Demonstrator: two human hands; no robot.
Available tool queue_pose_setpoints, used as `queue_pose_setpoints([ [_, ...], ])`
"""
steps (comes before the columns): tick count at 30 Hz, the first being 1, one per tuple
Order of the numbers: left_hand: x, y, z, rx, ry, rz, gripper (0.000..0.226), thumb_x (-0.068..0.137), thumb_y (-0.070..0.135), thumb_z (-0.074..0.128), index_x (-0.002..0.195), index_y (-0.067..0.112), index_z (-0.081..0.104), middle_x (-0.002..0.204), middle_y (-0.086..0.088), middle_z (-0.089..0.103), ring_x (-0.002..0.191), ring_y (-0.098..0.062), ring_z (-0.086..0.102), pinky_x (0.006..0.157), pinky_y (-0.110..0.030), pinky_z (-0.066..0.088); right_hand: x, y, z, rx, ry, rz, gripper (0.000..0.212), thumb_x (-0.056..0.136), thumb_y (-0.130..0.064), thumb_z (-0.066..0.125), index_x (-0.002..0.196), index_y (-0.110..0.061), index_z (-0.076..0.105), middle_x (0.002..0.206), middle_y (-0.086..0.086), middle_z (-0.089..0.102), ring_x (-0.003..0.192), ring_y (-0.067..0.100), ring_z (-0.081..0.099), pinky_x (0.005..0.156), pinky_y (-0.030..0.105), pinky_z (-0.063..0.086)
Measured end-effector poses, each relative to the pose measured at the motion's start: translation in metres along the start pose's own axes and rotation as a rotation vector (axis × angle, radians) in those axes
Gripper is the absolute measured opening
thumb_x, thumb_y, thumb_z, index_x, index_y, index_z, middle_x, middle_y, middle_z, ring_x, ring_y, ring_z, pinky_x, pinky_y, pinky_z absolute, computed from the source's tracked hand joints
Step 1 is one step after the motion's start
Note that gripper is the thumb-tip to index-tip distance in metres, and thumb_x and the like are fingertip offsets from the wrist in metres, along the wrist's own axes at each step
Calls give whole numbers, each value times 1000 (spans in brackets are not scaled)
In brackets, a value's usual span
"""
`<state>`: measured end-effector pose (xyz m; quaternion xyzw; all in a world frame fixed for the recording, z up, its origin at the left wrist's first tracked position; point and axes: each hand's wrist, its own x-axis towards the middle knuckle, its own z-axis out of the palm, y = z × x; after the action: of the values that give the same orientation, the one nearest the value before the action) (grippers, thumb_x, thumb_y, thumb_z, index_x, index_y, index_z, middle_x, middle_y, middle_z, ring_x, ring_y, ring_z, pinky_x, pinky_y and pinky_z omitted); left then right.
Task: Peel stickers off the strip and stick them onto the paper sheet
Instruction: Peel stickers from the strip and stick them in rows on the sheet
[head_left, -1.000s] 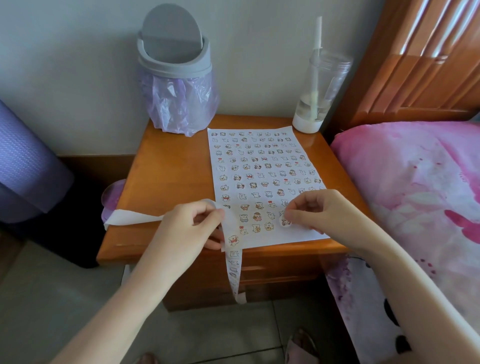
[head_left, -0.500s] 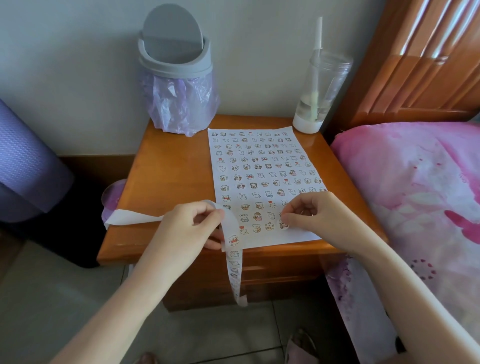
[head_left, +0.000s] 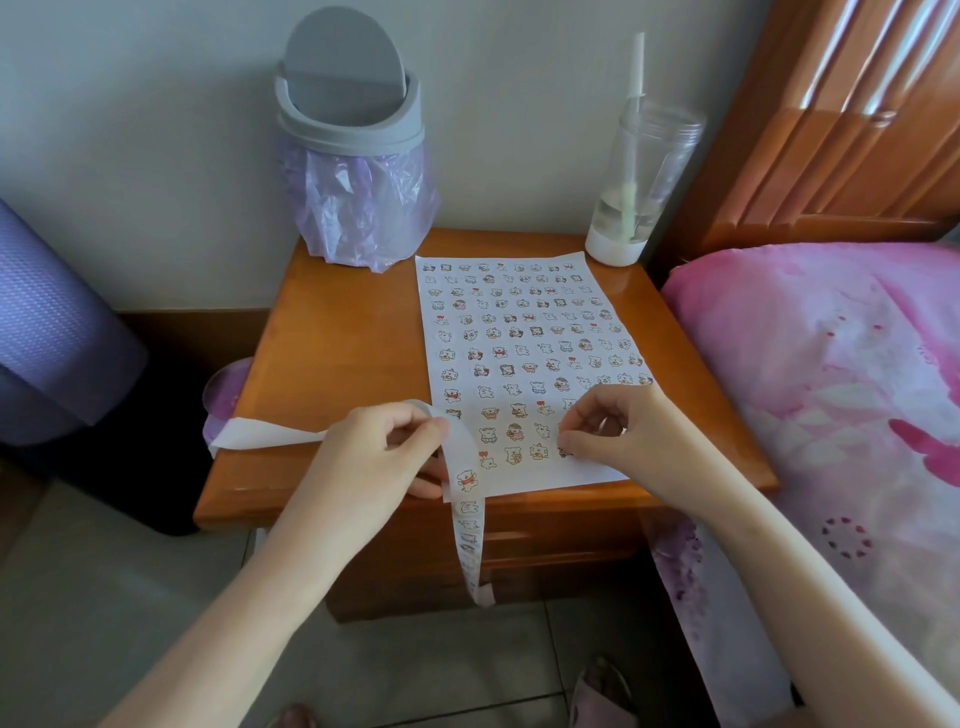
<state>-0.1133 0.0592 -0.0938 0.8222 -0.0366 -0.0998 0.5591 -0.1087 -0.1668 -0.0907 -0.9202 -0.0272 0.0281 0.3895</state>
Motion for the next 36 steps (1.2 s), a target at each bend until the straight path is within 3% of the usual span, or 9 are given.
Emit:
queue_pose_setpoints([
  [5,1,-1,0,-7,-6,5,16,93,23,52,90,17,66,90,20,64,71,2,69,55,-16,56,1,4,0,3,11,22,15,77,-25,74,87,-25,62,65,-6,52,51,2,39,50,17,34],
  [11,2,-1,-1,-18,-10,-1,15,93,21,53,87,18,66,89,20,65,70,3,69,53,-15,54,2,4,2,24,12,63,32,69,-36,79,90,-22,59,70,-5,53,56,3,43,53,17,34],
  [17,-1,0,0,29,2,12,12,93,23,53,88,22,64,88,23,62,69,3,69,54,-16,56,2,4,1,-20,-6,37,16,79,-25,72,87,-24,58,68,-8,52,52,2,40,52,19,36],
  [21,-1,1,0,33,6,10,12,93,23,53,90,21,64,88,23,62,70,5,68,52,-15,55,2,4,-1,1,-11,45,13,81,-28,70,89,-23,60,72,-7,55,53,1,41,52,16,34],
  [25,-1,3,0,21,-4,-2,14,93,23,52,89,19,65,89,21,63,71,3,69,53,-15,55,1,5,-2,-12,-18,41,16,79,-27,72,89,-23,61,76,-8,57,53,1,43,50,14,37],
  [29,-1,6,-4,-70,-16,-42,15,93,21,52,94,16,67,88,9,71,69,-6,71,54,-17,56,0,-3,0,-34,58,-4,6,87,-29,62,90,-24,62,80,-7,62,54,0,46,50,10,38],
  [32,-5,13,-8,-187,-25,-71,15,92,20,54,95,15,68,80,3,75,68,-13,73,54,-20,57,-9,-22,5,118,97,-120,7,89,-29,59,89,-23,64,76,-7,66,62,0,55,55,14,43],
  [36,-9,17,-7,-230,-18,-48,17,92,21,54,92,13,69,81,-1,76,71,-17,73,65,-32,61,-26,-45,22,227,-43,-257,9,85,-26,65,94,-25,67,84,-11,68,80,7,63,68,16,50],
])
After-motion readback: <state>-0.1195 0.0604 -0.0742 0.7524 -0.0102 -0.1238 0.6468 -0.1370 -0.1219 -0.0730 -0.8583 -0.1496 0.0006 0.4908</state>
